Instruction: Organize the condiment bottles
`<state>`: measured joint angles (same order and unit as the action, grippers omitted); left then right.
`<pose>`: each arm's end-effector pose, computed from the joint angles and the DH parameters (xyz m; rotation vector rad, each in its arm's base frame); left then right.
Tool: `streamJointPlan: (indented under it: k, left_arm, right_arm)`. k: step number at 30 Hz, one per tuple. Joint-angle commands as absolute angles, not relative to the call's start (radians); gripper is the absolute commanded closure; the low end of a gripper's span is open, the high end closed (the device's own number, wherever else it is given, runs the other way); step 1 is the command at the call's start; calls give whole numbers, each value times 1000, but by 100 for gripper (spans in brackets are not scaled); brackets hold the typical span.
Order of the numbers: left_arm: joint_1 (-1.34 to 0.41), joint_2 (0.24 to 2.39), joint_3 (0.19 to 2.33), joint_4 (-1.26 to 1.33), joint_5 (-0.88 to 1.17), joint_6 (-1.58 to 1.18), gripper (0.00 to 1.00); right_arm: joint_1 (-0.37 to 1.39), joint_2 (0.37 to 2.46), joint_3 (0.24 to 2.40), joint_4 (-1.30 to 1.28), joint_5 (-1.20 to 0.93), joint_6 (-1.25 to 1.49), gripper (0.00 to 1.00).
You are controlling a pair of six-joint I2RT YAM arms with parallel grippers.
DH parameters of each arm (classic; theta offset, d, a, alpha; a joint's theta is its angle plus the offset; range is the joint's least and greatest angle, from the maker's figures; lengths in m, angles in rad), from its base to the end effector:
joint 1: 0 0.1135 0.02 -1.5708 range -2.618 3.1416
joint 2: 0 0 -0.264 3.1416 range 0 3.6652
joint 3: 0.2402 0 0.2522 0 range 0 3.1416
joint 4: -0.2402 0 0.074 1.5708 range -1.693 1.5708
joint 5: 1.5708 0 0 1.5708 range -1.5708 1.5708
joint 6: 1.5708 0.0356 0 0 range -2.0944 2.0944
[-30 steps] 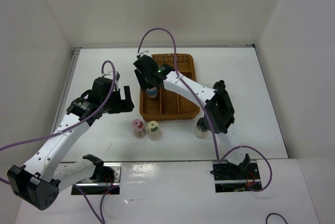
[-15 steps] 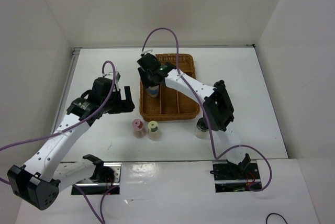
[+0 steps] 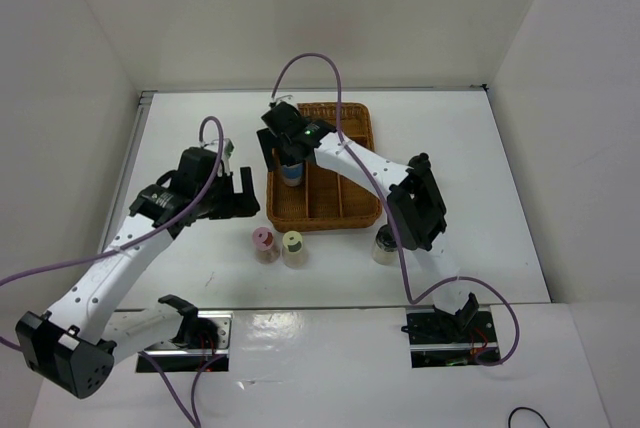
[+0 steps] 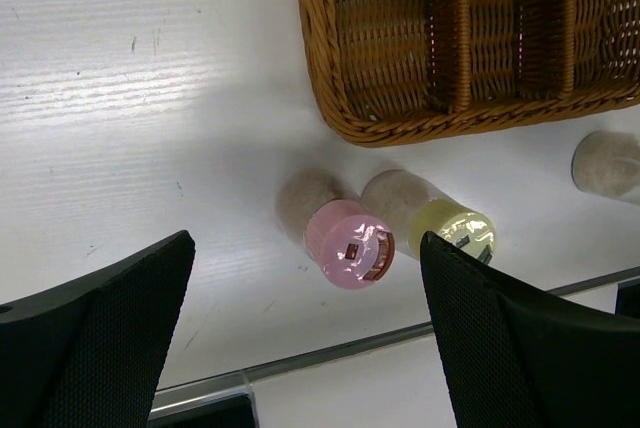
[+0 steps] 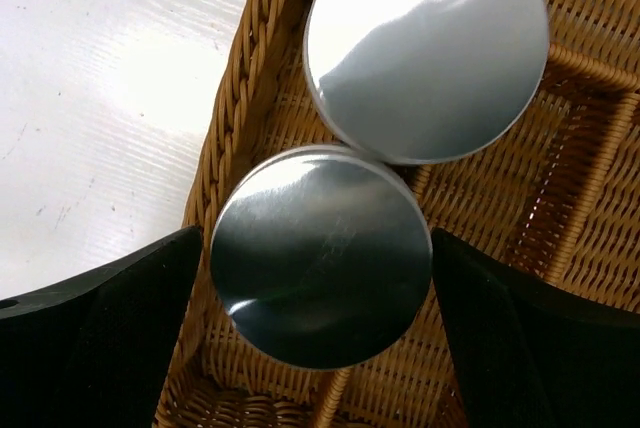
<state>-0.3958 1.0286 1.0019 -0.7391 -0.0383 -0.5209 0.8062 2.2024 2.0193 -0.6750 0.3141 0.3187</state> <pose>0.1936 -0.0794 0.3171 -0.1676 2.3667 -0.4062 0.3528 0.3519 0.2594 -0.4374 2.3389 0.1533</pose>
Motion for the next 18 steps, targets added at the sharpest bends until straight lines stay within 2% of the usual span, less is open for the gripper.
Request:
streamJointPlan:
  k: [1,10,18]
  left_arm:
    - [-391,1054,1049,-778,-9,-495,1]
    - [-403,1097,1158,-939,81,-466,2]
    - [-486,1212,1167,-988,29,-477,3]
  right_arm:
    - [804,2171,2049,-678,327,348,1]
    - [795,1973,2019,-761,371,417,1]
    - [704,1504,1580,-621,269,518,1]
